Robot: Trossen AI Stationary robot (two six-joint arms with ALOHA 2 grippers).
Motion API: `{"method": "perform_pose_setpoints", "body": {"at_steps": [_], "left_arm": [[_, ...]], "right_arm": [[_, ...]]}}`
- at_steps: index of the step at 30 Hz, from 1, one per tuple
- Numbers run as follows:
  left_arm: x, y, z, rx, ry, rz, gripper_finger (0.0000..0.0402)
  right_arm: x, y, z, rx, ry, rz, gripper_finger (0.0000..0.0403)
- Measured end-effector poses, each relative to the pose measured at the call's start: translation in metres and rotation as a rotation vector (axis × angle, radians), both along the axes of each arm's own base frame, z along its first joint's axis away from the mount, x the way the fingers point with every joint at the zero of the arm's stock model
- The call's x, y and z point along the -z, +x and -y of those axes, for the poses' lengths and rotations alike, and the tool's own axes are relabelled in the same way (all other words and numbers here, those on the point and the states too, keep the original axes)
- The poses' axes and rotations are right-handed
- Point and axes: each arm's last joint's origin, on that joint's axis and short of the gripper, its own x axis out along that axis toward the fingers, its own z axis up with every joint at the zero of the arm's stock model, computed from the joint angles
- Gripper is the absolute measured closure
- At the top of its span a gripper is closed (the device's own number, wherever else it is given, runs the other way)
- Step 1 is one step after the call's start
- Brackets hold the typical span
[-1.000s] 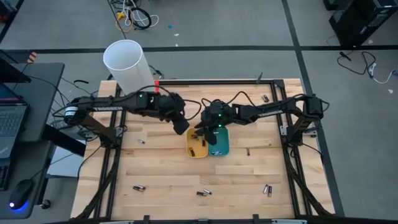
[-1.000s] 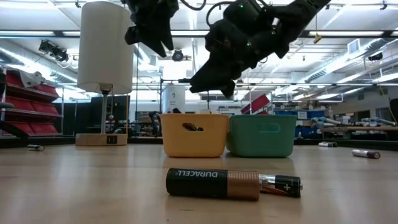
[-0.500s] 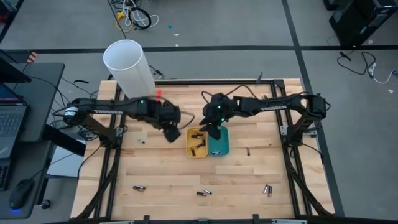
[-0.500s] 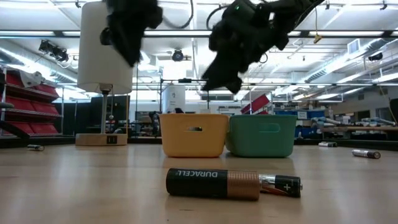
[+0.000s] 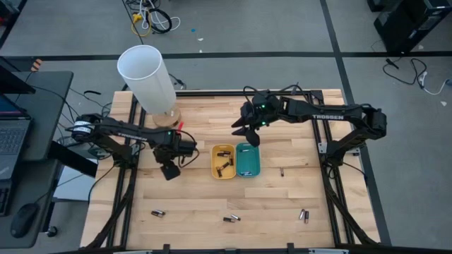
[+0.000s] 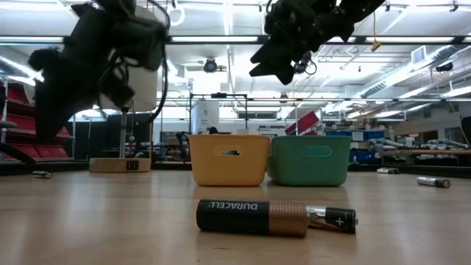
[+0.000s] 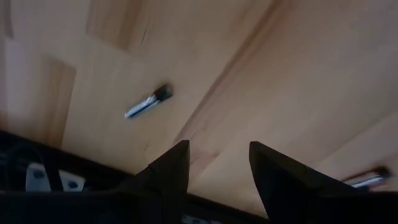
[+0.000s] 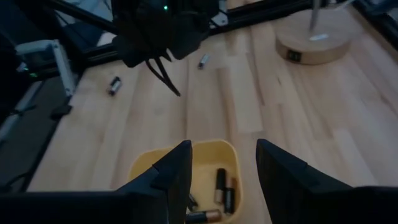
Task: Sort batteries
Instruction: Put the silver battery into the blue bin
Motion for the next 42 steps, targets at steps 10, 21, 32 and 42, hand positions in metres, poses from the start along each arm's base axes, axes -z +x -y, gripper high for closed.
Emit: {"method": "perform_pose_setpoints", "body": {"at_steps": [10,21,32,42], "left_arm": [[0.023,-0.021,0.001,-0.007,-0.042,-0.118,0.0219],[0.028,-0.022,-0.002,0.167,0.046,-0.091,0.0219],[0.032,-0.013,-0.012,-0.013,0.097,-0.033,0.0194],[0.051,-0.006,-0.017,0.125,0.102,-0.092,0.0152]], "right_arm": [[0.007,-0.004,0.000,0.015,0.004,-0.080,0.0242],[0.025,-0.010,0.000,0.049,-0.011,-0.142,0.0244],[0.025,-0.009,-0.001,0.058,0.005,-0.139,0.0245],[0.025,-0.009,-0.001,0.093,0.055,-0.145,0.0245]]}}
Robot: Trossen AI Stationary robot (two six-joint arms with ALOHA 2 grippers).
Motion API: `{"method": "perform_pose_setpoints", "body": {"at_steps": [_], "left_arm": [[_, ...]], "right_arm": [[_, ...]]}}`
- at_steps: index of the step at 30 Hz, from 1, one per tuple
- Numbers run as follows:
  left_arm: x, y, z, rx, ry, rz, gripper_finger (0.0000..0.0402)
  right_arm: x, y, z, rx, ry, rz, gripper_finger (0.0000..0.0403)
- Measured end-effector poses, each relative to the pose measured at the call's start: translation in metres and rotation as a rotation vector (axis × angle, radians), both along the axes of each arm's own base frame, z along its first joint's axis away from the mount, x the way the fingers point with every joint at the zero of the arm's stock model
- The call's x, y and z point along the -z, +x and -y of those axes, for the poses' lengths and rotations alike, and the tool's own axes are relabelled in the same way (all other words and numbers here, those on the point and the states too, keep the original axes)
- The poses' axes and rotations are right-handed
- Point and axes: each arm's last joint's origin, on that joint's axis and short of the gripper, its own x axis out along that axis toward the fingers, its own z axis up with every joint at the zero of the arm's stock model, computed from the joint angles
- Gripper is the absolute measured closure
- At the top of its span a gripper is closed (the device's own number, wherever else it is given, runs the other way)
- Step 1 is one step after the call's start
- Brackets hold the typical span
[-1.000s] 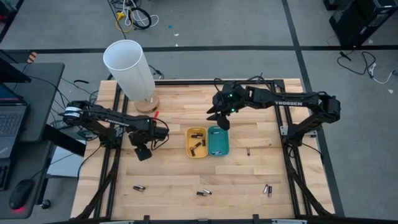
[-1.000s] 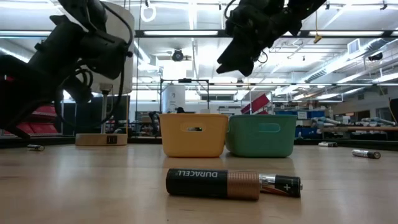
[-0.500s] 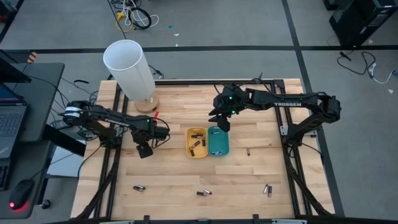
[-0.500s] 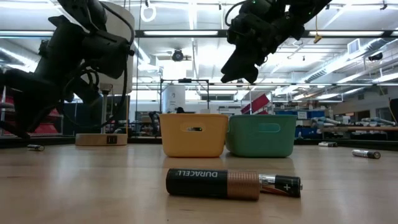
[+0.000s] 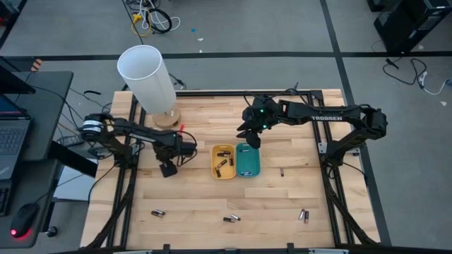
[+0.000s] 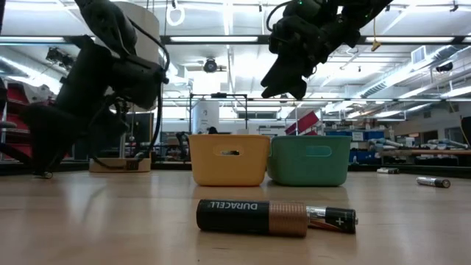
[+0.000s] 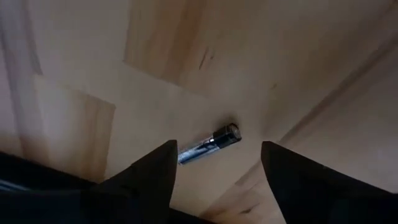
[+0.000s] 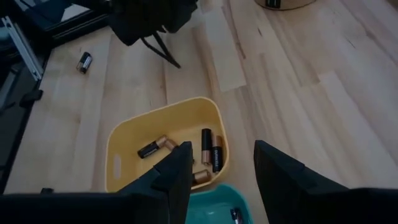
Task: Sort batteries
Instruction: Put the silver battery into the blue bin
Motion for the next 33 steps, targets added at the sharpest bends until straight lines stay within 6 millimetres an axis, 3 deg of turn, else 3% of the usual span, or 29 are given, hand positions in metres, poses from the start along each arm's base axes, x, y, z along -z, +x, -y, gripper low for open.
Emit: {"method": "perform_pose_setpoints", "body": {"at_steps": [8,12,23,30,33], "left_arm": [[0.014,0.003,-0.001,0.187,-0.051,-0.073,0.0166],[0.016,0.004,-0.001,0.238,-0.074,-0.088,0.0193],[0.017,0.003,-0.001,0.210,-0.050,-0.095,0.0369],[0.014,0.006,-0.002,0.124,-0.008,-0.101,0.0367],[0.003,0.011,-0.002,0.097,0.006,-0.027,0.0363]], "right_arm": [[0.000,0.000,-0.001,0.030,0.040,-0.006,0.0249],[0.000,0.000,-0.002,0.034,0.053,-0.011,0.0253],[0.001,0.003,-0.013,0.001,0.061,-0.015,0.0281],[0.001,0.004,-0.016,-0.009,0.061,-0.016,0.0295],[0.001,0.004,-0.016,-0.009,0.061,-0.017,0.0299]]}}
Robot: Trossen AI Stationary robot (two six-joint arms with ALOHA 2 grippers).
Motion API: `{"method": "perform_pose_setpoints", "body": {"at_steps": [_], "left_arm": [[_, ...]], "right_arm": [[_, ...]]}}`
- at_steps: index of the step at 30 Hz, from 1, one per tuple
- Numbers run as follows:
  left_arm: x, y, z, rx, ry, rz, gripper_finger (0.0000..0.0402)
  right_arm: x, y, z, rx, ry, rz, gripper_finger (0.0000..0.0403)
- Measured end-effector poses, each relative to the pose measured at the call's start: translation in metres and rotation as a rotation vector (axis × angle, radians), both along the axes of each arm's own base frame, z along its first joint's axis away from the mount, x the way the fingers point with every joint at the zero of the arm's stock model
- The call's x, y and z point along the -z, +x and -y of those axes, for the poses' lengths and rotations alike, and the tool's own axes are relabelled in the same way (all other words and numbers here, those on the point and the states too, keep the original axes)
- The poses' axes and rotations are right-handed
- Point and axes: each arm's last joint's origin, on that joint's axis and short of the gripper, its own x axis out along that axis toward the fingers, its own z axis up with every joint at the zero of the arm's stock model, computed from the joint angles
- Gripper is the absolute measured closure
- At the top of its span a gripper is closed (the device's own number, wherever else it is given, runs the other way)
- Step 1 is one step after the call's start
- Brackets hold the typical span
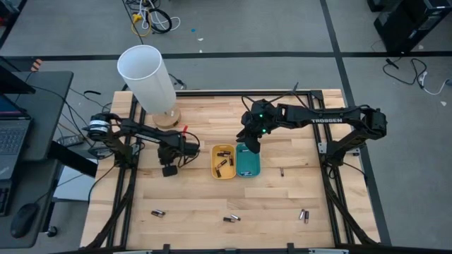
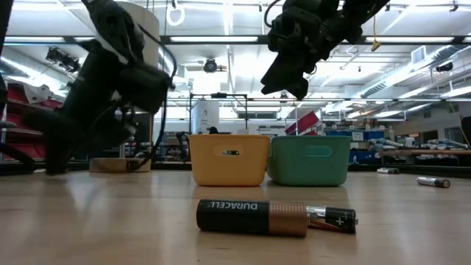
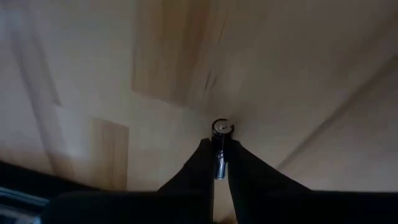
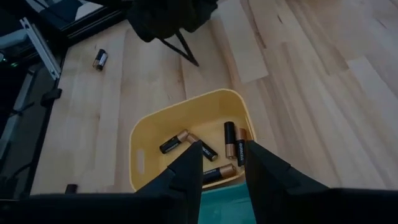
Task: Sort batteries
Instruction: Put the silver battery into the blue bin
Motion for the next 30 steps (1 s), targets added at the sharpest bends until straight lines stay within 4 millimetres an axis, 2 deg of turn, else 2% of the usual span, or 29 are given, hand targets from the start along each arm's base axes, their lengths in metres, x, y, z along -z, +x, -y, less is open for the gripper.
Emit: {"method": "perform_pose_setpoints", "body": {"at_steps": [3,8,14,18,21,24,30], "left_arm": [[-0.014,0.004,0.000,-0.047,-0.005,0.085,0.0365],[-0.051,0.018,0.000,-0.090,0.002,0.288,0.0365],[-0.100,0.050,-0.002,-0.070,0.001,0.689,0.0365],[-0.121,0.079,-0.002,-0.063,-0.066,1.005,0.0365],[-0.123,0.104,-0.001,-0.037,-0.136,1.197,0.0365],[-0.117,0.124,-0.001,-0.028,-0.184,1.309,0.0365],[-0.091,0.156,-0.005,-0.070,-0.212,1.414,0.0364]], "right_arm": [[0.001,-0.001,0.000,0.000,0.002,-0.008,0.0302],[0.006,-0.005,0.000,0.021,0.001,-0.087,0.0301],[0.014,-0.015,-0.001,0.042,-0.042,-0.223,0.0302],[0.019,-0.021,-0.001,0.039,-0.073,-0.302,0.0301],[0.021,-0.026,-0.002,0.043,-0.087,-0.371,0.0301],[0.021,-0.032,0.002,0.189,-0.149,-0.477,0.0303],[0.017,-0.048,0.011,0.379,-0.274,-0.653,0.0298]]}}
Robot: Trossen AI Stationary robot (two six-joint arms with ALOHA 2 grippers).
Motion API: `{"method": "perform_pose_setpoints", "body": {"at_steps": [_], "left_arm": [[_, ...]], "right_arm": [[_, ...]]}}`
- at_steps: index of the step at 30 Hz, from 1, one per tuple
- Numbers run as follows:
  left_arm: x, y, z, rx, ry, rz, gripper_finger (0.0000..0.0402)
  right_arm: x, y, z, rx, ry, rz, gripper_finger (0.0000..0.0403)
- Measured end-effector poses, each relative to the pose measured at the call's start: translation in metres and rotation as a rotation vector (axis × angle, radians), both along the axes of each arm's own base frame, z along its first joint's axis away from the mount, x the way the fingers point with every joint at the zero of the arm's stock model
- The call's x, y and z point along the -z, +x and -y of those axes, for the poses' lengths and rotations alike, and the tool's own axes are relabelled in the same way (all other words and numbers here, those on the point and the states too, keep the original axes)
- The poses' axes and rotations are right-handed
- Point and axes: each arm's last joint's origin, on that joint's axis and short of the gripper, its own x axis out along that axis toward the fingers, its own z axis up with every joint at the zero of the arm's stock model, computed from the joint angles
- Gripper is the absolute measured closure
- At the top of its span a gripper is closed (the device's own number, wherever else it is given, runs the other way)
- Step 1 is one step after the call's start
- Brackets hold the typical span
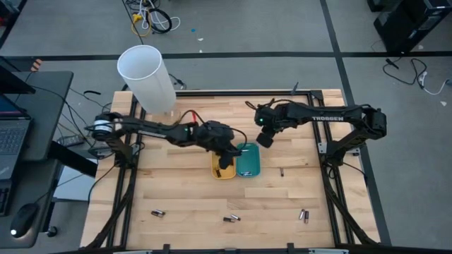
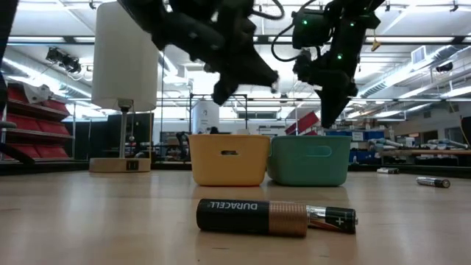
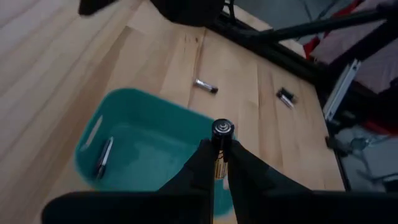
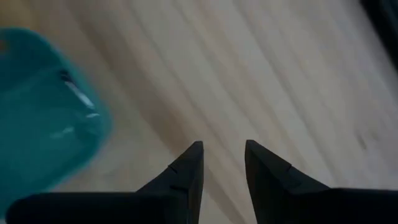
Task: Sort batteries
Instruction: Put the silver battery into the blue bin, then put the black battery into the yellow bin
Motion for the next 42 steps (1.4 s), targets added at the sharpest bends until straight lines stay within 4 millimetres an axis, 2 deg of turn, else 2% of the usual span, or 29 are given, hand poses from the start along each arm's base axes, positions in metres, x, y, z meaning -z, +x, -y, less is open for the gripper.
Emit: {"method": "perform_pose_setpoints", "body": {"at_steps": [8,14,18,23,27,33,42], "left_arm": [[0.034,0.020,-0.009,-0.069,-0.076,-0.003,0.0344],[0.041,0.029,-0.011,-0.130,-0.073,-0.019,0.0302],[0.038,0.033,-0.013,-0.153,-0.034,-0.005,0.0277],[0.028,0.036,-0.019,-0.211,-0.010,0.025,0.0251],[0.010,0.042,-0.024,-0.204,-0.019,0.085,0.0244],[-0.010,0.050,-0.025,-0.175,-0.032,0.147,0.0244],[-0.009,0.049,-0.024,-0.167,-0.039,0.088,0.0243]], "right_arm": [[-0.004,-0.015,0.014,0.143,-0.077,-0.080,0.0288],[-0.005,-0.021,0.026,0.193,-0.076,-0.089,0.0285],[-0.005,-0.024,0.033,0.195,-0.082,-0.097,0.0287],[-0.006,-0.025,0.043,0.101,-0.153,-0.125,0.0288],[-0.004,-0.034,0.061,0.324,-0.213,-0.109,0.0288],[0.014,-0.063,0.088,0.561,-0.066,-0.080,0.0288],[0.032,-0.110,0.119,0.720,-0.039,-0.159,0.0289]]}}
